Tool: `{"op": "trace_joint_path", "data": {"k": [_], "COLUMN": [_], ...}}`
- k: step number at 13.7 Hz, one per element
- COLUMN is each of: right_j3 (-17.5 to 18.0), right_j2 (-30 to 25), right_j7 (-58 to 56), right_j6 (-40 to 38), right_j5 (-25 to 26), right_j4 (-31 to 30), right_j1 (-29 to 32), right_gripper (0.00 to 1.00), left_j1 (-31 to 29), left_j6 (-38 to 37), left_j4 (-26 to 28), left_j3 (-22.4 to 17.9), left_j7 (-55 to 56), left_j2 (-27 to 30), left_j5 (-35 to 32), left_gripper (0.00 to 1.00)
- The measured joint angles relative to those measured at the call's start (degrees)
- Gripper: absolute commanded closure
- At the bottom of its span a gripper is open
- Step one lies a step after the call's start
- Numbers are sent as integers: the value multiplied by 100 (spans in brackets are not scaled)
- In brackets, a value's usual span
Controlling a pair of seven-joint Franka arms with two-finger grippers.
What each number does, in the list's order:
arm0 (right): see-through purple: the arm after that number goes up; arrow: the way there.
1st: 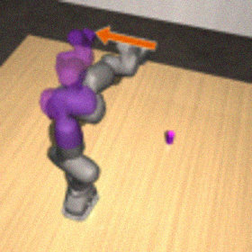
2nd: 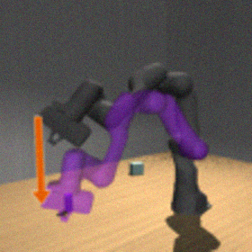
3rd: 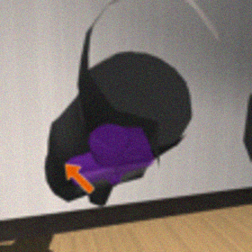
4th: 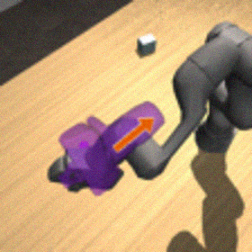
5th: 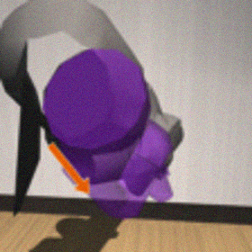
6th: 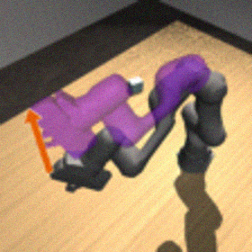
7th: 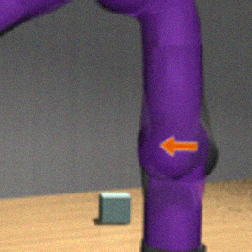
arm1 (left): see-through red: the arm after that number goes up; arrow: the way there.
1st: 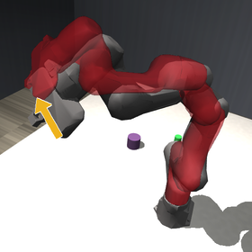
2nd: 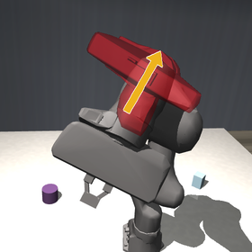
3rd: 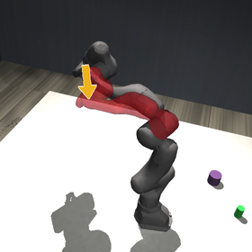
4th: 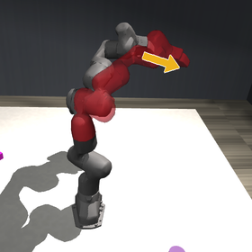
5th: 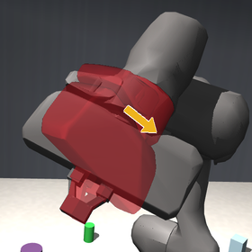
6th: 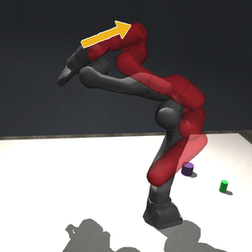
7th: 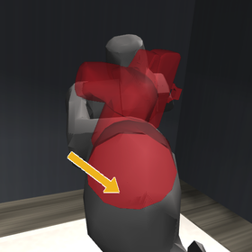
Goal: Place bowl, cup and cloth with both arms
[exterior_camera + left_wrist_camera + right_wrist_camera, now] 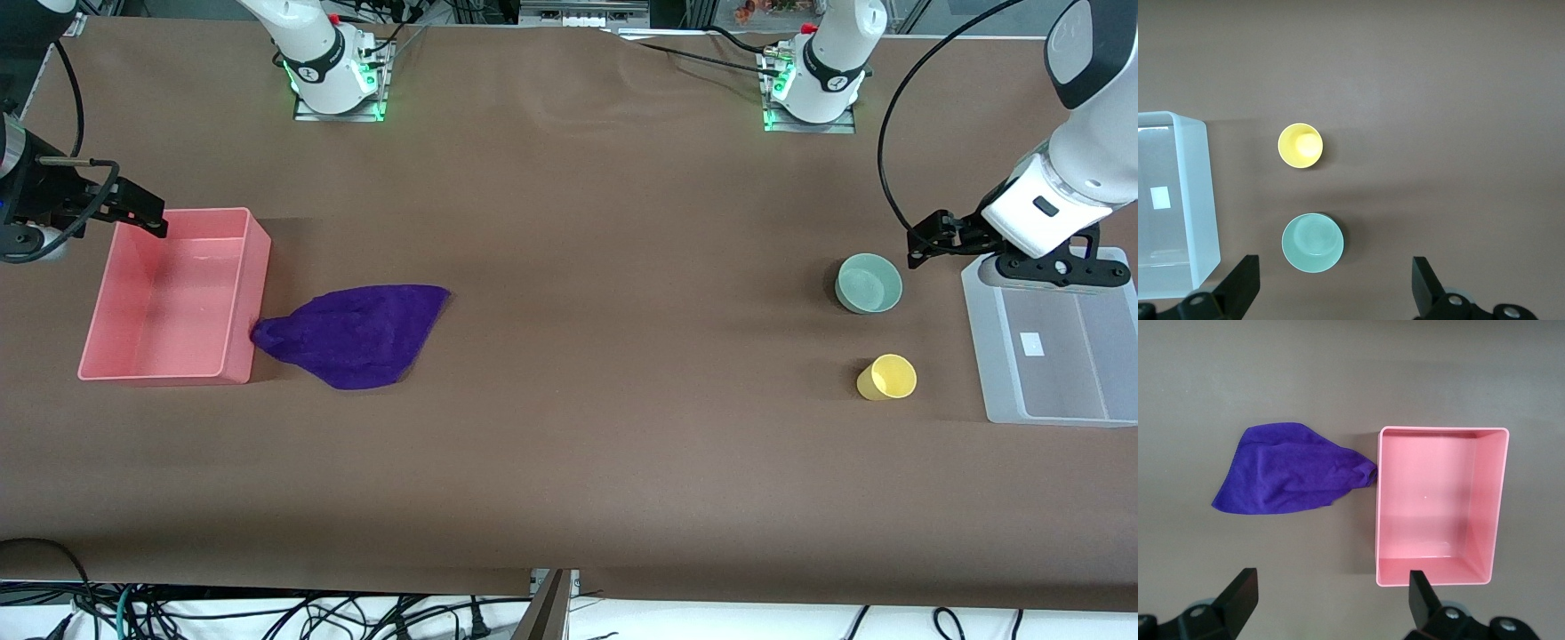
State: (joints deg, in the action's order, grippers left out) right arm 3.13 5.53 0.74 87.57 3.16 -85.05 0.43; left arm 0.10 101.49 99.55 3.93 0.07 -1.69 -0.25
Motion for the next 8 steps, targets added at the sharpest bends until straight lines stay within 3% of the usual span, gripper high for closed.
{"op": "trace_joint_path", "data": {"k": [8], "right_j3": [-1], "right_j2": [0], "right_j7": [0], "right_j6": [2], "right_j5": [0], "right_j4": [0], "right_j1": [1], "right_gripper": [0], "left_j1": [-3], "left_j6": [-125], "left_j4": [9], "left_j3": [-7], "left_j7": [1], "left_j2": [-12], "left_j5": [0], "left_gripper": [0]}}
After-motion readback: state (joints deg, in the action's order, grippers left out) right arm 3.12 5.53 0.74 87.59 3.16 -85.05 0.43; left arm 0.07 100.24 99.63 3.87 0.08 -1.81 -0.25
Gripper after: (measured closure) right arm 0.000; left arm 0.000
